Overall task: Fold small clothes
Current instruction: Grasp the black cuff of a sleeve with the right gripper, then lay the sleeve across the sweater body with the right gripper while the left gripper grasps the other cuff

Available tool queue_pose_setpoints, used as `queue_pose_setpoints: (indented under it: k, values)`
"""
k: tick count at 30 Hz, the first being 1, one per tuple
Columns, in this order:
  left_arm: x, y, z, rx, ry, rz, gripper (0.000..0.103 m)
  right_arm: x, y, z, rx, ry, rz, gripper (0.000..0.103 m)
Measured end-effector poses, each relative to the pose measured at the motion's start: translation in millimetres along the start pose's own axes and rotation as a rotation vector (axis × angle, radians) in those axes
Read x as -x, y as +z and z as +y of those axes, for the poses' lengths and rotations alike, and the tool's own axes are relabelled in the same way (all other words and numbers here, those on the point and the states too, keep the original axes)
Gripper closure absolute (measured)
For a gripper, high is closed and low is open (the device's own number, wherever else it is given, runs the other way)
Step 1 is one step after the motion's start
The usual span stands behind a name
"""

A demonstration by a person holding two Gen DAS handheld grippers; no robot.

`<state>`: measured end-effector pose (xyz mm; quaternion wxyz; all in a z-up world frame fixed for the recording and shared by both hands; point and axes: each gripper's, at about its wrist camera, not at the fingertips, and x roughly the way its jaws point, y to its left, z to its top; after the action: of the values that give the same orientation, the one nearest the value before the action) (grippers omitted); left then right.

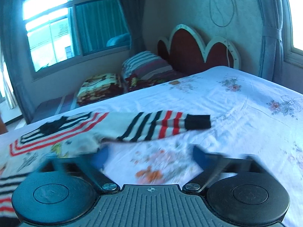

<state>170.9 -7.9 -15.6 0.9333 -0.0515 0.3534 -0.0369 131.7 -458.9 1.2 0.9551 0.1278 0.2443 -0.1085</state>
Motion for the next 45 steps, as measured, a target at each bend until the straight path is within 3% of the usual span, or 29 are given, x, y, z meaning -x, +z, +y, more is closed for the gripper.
queue_pose_setpoints:
  k: [5,11,19,21,23,25,27,29,30,32,37,41,45]
  values:
    - [-47.4,20.3,-12.2,0.008,0.04,0.03,0.01,-70.0,20.3,-53.5,-0.173,-0.033,0.043,0.06]
    - [-96.2,25.9,-27.2,-0.017,0.069,0.101,0.008,-149.1,15.1,-127.7,-0.528,-0.016,0.079,0.06]
    - [-137.6,27.2,-37.5,-0.043,0.071,0.168,0.008,-186.6,8.6,-160.9,-0.705,-0.01,0.084,0.06]
    - [-145.3,29.2,-37.7,-0.044,0.069,0.173,0.008,-187.1,11.0,-160.5,-0.683,-0.005,0.082,0.061]
    - [-151.0,30.5,-38.5,-0.047,0.07,0.175,0.008,-191.1,16.6,-157.9,-0.635,-0.02,0.092,0.086]
    - [-155.8,33.0,-38.2,-0.047,0.069,0.179,0.008,-196.5,19.3,-158.7,-0.607,-0.024,0.111,0.098]
    - [-156.3,35.4,-37.0,-0.049,0.068,0.169,0.008,-191.4,26.3,-156.4,-0.549,-0.027,0.091,0.098]
    - [-155.8,37.3,-34.9,-0.062,0.076,0.15,0.008,-180.9,35.0,-144.8,-0.416,-0.032,0.028,0.098]
    - [-156.5,37.5,-33.2,-0.07,0.084,0.146,0.008,-183.0,35.8,-138.4,-0.334,-0.075,0.04,0.098]
    - [-159.0,37.1,-29.3,-0.079,0.1,0.158,0.008,-197.3,29.5,-141.9,-0.349,-0.111,0.136,0.098]
    - [-153.4,32.5,-14.3,-0.073,0.107,0.169,0.008,-177.6,35.0,-127.8,-0.316,-0.097,0.08,0.098]
    - [-144.7,27.0,-0.9,-0.042,0.123,0.173,0.008,-178.7,48.8,-89.3,-0.22,-0.031,0.033,0.098]
    - [-133.8,24.2,15.2,-0.005,0.143,0.163,0.008,-185.1,59.3,-20.1,-0.074,0.112,0.008,0.098]
